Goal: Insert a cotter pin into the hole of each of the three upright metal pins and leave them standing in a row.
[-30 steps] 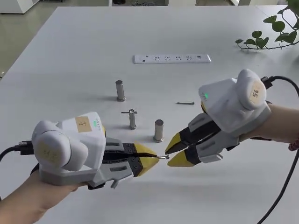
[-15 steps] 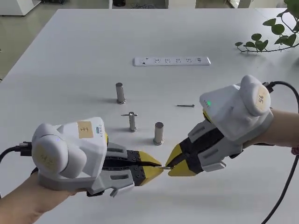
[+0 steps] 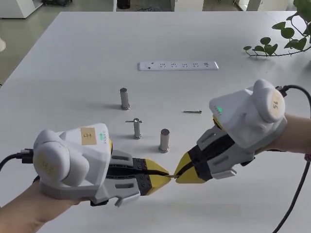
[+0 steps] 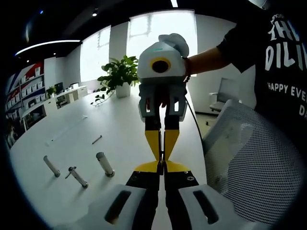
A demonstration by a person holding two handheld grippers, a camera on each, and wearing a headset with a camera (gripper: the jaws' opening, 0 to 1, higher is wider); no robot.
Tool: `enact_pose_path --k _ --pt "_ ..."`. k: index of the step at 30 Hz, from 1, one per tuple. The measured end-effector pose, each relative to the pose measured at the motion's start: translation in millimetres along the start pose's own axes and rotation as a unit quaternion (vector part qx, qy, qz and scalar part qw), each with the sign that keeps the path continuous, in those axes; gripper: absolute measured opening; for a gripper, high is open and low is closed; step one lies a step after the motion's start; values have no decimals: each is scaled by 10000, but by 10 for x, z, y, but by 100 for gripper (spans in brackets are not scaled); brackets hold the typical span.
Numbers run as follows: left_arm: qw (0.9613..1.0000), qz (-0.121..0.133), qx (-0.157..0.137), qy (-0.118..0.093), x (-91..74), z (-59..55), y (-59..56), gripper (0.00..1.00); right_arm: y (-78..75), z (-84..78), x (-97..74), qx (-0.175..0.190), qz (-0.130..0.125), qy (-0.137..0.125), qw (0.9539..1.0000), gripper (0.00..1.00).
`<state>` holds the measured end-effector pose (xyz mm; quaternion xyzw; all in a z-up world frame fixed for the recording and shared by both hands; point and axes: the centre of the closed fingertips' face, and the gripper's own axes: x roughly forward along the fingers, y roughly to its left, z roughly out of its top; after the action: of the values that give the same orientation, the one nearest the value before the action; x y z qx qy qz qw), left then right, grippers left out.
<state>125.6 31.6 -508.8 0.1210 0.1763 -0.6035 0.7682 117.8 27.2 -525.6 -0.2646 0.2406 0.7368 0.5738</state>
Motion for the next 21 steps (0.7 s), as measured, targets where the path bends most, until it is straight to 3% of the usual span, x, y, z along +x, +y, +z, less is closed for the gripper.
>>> enact_pose_path --k 15,21 --pt "9997 262 24 2 29 -25 91 2 -80 -63 -15 -257 -209 372 9988 0" --pt "9984 561 -15 -43 38 -11 205 6 -237 -240 -61 -215 -555 749 9954 0"
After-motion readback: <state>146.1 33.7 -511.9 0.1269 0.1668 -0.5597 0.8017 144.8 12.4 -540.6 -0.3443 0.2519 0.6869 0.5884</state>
